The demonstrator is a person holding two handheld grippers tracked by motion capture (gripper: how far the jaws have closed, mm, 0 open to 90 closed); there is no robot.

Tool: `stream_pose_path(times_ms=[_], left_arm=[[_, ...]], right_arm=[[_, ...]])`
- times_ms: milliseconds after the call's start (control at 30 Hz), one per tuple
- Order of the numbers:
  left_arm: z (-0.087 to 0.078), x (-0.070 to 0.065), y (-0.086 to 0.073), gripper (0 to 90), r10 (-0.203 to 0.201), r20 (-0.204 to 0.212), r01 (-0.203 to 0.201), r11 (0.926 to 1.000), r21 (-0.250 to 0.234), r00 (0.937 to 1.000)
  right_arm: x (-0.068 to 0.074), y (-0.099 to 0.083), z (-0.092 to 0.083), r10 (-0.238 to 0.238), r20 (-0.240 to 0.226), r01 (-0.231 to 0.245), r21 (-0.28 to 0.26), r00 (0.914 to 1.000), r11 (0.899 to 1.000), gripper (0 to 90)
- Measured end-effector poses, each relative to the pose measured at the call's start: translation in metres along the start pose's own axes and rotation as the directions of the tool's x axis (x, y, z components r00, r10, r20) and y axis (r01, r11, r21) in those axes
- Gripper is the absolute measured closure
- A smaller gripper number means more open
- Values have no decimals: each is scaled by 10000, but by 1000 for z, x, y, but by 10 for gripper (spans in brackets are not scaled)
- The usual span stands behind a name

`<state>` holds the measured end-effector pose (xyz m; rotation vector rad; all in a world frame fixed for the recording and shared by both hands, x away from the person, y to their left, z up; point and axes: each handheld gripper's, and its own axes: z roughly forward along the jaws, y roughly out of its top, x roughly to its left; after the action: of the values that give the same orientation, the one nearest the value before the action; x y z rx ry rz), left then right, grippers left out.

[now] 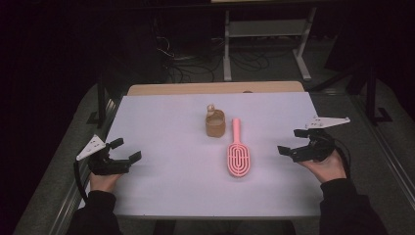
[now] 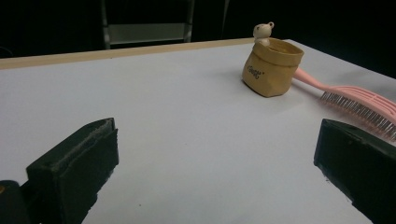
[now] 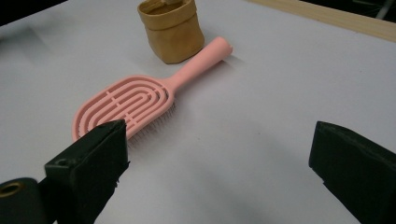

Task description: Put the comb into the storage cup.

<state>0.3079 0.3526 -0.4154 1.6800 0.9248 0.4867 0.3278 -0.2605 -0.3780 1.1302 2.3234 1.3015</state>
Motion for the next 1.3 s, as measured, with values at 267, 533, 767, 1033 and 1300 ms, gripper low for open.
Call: stream_pose_path(times_ms=[267, 533, 767, 1033, 1300], left_arm=[[3, 0, 1, 0, 33, 65, -33, 10000, 43, 10000], [7, -1, 2, 0, 40, 126, -40, 10000, 5, 9999], [10, -1, 3, 0, 93, 195, -94, 10000, 32, 9998], [13, -2, 4, 0, 115, 262, -116, 9999, 27, 9996], [12, -1, 4, 0, 114, 266, -114, 9999, -9, 9996]], right_arm=[[-2, 8, 9, 63, -249, -58, 228, 9997, 9997, 81], [-5, 16, 16, 159, -417, -147, 292, 9990, 9995, 171], [-7, 18, 18, 205, -555, -188, 305, 9982, 9994, 284], [-1, 39, 27, -300, -670, 363, 957, 9973, 9947, 514], [0, 63, 42, -543, -879, 653, 1276, 9946, 9897, 698]])
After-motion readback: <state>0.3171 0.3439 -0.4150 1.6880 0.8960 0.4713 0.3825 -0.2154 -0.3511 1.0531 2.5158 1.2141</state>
